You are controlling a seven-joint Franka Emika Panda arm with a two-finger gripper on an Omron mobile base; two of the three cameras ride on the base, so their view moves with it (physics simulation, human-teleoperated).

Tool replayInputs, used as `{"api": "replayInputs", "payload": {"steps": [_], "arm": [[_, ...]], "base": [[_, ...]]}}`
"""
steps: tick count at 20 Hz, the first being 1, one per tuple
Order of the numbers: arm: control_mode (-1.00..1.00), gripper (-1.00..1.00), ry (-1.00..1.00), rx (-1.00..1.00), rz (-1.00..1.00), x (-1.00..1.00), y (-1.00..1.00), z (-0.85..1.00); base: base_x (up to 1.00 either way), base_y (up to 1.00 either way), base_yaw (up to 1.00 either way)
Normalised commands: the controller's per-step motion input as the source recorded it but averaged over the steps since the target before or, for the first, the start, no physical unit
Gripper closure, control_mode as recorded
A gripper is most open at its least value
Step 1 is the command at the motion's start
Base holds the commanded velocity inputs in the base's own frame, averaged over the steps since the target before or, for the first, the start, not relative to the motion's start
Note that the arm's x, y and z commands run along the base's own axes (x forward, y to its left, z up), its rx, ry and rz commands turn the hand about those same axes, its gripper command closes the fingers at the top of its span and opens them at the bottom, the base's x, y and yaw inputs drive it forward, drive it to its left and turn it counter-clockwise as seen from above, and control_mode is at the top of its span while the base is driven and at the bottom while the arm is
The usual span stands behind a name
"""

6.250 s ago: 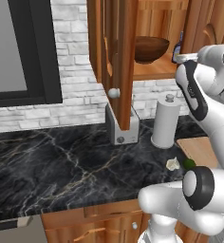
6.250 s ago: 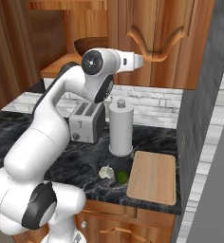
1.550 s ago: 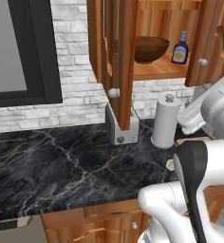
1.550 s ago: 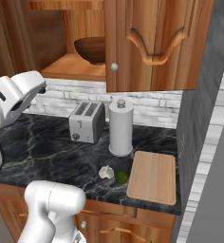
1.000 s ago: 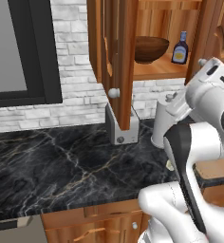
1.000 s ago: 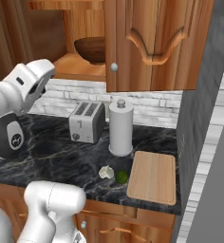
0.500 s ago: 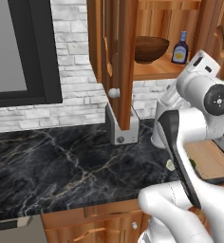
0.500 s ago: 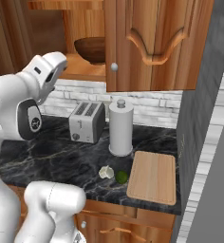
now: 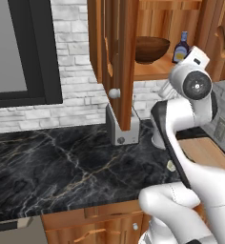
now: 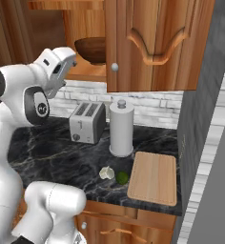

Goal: Open the cabinet. Place the bowl and condiment on the counter. Then place the lime and garlic on the cutting board.

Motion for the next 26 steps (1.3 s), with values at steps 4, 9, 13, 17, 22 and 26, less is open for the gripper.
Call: {"api": "replayInputs", "payload": {"steps": [4, 9, 13, 17, 22, 26], "arm": [[-1.0, -1.0, 0.02, 0.0, -0.23, 0.38, -0.17, 0.02], [-1.0, -1.0, 0.02, 0.0, -0.11, 0.37, -0.23, 0.06], [-1.0, -1.0, 0.02, 0.0, -0.13, 0.28, -0.22, 0.02], [-1.0, -1.0, 0.0, 0.0, -0.15, 0.27, -0.22, 0.0], [-1.0, -1.0, 0.0, 0.0, -0.15, 0.29, -0.23, 0.0], [-1.0, -1.0, 0.0, 0.0, -0.17, 0.23, -0.22, 0.0]], "base": [[0.0, 0.0, 0.0], [0.0, 0.0, 0.0], [0.0, 0.0, 0.0], [0.0, 0.0, 0.0], [0.0, 0.0, 0.0], [0.0, 0.0, 0.0]]}}
